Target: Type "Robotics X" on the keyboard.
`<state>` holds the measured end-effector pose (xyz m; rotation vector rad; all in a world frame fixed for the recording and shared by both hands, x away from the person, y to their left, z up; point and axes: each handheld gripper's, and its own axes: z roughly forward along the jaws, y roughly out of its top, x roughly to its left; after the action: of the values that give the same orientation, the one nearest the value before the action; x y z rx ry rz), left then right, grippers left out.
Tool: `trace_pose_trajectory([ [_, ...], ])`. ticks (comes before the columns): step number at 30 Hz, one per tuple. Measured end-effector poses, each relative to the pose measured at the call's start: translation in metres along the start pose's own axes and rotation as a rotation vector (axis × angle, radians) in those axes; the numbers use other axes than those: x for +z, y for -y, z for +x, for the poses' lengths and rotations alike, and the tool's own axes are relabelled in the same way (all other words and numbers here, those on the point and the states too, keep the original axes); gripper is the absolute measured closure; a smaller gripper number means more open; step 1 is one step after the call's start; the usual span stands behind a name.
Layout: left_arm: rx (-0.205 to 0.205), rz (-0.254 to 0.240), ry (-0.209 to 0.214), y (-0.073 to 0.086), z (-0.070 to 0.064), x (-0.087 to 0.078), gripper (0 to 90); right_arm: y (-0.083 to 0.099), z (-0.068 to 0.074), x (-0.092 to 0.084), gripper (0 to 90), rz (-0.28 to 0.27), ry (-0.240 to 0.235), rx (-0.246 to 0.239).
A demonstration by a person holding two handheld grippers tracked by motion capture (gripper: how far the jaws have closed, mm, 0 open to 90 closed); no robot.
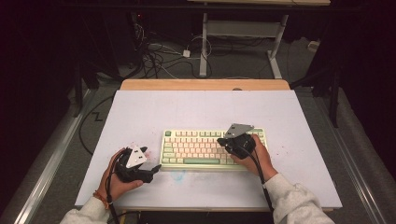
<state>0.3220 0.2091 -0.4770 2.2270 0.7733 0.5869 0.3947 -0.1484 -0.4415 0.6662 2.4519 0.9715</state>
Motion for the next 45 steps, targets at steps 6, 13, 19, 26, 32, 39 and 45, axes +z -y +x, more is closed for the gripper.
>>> trace_pose_trajectory([
  [6, 0.005, 0.005, 0.003, 0.000, 0.000, 0.000, 18.3, 0.000, 0.002, 0.006, 90.0, 0.012, -0.003, -0.008],
  [13, -0.014, -0.011, 0.010, -0.001, 0.001, -0.002, 18.3, 0.002, 0.004, 0.015, 90.0, 0.045, 0.005, -0.008],
  [19, -0.044, -0.029, 0.022, -0.001, 0.002, -0.004, 18.3, 0.005, 0.005, 0.014, 90.0, 0.034, 0.000, 0.019],
  [26, -0.060, -0.003, 0.003, 0.000, 0.004, -0.002, 18.4, 0.004, 0.004, -0.003, 85.3, -0.047, 0.009, 0.040],
  [32, -0.056, 0.005, -0.010, -0.001, 0.003, -0.002, 18.5, 0.006, 0.003, -0.021, 71.5, -0.135, 0.036, 0.066],
  [39, -0.056, 0.009, -0.024, 0.000, 0.004, -0.002, 18.5, 0.008, 0.005, -0.047, 48.8, -0.230, 0.090, 0.077],
  [45, -0.045, 0.019, -0.033, -0.001, 0.002, -0.002, 18.5, 0.014, 0.004, -0.065, 34.5, -0.271, 0.143, 0.094],
])
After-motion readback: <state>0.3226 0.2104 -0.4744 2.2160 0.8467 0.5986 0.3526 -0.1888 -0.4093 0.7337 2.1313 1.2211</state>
